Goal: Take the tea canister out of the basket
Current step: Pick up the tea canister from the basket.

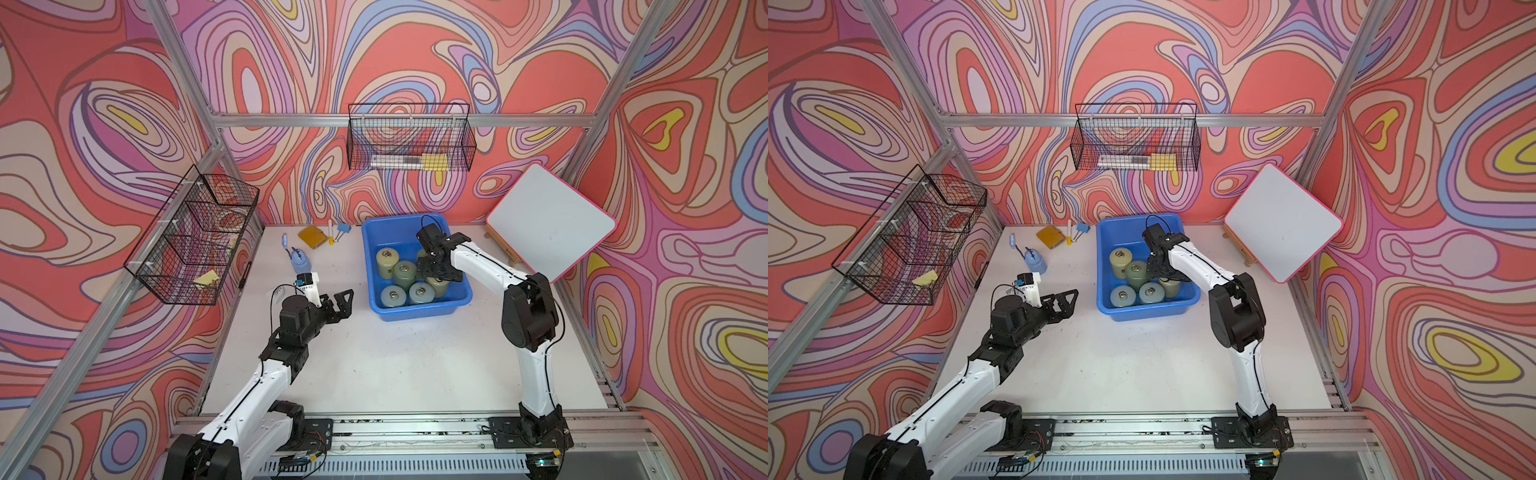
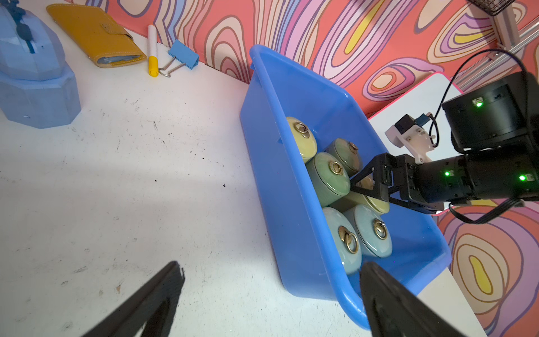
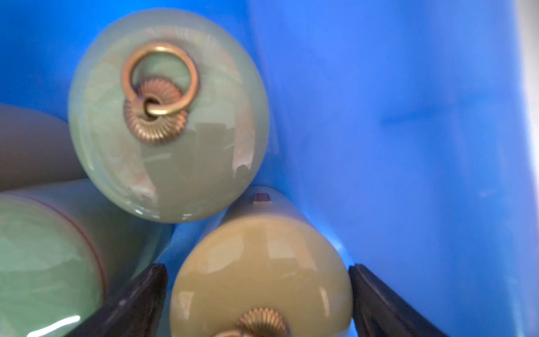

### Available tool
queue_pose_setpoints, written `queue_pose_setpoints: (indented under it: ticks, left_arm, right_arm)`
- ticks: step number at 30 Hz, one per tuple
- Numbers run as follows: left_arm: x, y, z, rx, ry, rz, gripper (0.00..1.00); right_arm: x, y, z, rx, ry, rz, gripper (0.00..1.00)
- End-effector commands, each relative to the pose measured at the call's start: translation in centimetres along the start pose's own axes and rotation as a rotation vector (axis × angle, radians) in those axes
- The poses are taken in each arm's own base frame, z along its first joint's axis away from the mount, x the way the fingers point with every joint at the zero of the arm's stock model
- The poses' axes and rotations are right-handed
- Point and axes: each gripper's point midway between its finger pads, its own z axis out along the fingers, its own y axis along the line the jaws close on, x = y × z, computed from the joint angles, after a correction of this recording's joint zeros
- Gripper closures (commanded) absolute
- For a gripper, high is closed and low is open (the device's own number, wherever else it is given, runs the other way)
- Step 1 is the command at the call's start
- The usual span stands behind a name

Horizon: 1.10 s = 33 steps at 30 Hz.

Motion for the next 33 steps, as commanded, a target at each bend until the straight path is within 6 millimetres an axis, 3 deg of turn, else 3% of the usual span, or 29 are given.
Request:
queue_pose_setpoints:
  ticks: [1, 7, 15, 27, 33]
  left_arm:
    - [-0.5, -0.8, 0.1, 0.029, -0.009, 0.006, 0.01]
    - [-0.5, -0.7, 0.1, 0.024, -0.009, 0.006, 0.01]
    - [-0.5, -0.8, 0.1, 0.028, -0.008, 0.006, 0.01]
    - [-0.6, -0.7, 0.0, 0.022, -0.014, 0.006, 0.01]
    - [-0.6, -0.6, 0.0, 0.017, -0.016, 0.008, 0.01]
  right_arm:
    - [-0.4, -0.1, 1.4, -0.002, -0.001, 0.021, 0.03]
    - [-0.6, 0.1, 2.2, -0.026, 0.016, 0.027, 0.09]
    - [-0.3, 0.3, 2.6, -0.03, 0.041, 0.012, 0.08]
    - [-0.3, 0.5, 2.5, -0.049, 0.036, 0.0, 0.28]
    - [-1.2, 0.5, 1.2, -0.052, 0.008, -0.012, 0.34]
